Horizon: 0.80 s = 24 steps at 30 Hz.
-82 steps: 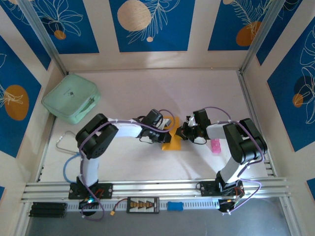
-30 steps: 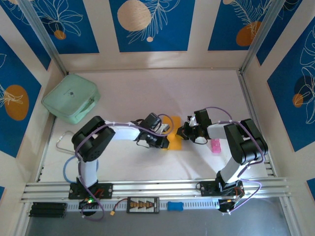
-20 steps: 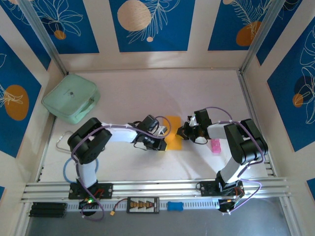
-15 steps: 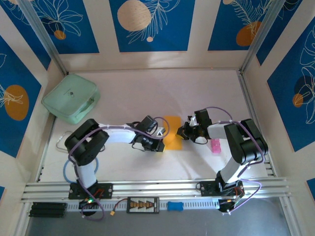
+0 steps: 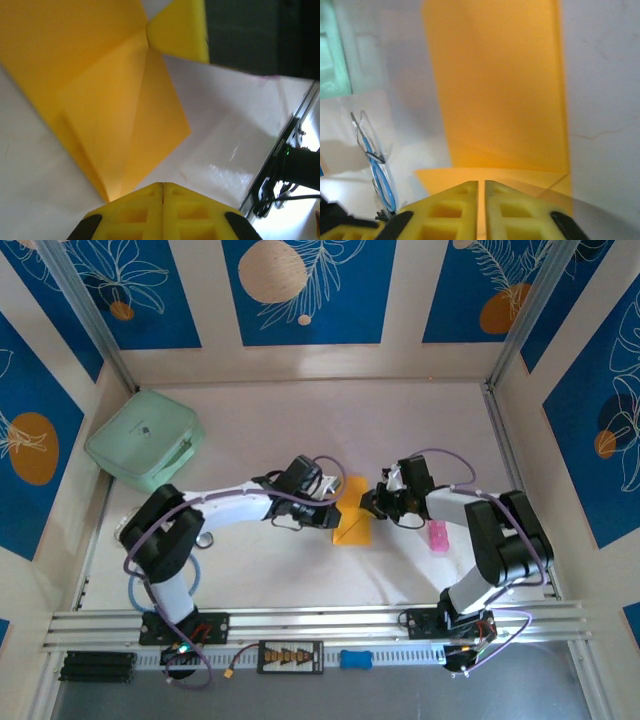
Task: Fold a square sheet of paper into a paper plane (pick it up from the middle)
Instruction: Turn over the paper at the center of the table.
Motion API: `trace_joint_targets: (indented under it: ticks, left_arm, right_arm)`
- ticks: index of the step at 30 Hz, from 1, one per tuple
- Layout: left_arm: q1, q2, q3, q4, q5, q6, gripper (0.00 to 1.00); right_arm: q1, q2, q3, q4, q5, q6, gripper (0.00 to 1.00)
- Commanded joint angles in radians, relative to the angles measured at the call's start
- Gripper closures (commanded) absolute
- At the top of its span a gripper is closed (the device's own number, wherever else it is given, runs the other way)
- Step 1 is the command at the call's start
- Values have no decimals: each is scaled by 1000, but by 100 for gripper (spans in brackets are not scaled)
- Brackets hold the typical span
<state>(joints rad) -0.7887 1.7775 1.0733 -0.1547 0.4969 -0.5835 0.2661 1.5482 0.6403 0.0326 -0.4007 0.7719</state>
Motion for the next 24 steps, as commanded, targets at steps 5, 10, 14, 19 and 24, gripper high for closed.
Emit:
trace_joint_targets:
  ticks: [5, 10, 14, 19, 24]
  left_arm:
    - [13, 134, 138, -55, -10, 78, 94]
    - [20, 184, 147, -76, -25, 107, 94]
    - [20, 208, 129, -80, -40, 120, 95]
    - [20, 226, 75, -44, -32, 110, 96]
    - [19, 224, 30, -12, -20, 92, 96]
  right_arm:
    - [3, -172, -79, -78, 21, 34, 75]
    - [37, -265, -153, -93, 43, 106, 68]
    - [80, -296, -158, -153, 77, 142, 66]
    - [129, -270, -154, -186, 111, 172, 65]
    - [163, -264, -163, -197, 156, 208, 64]
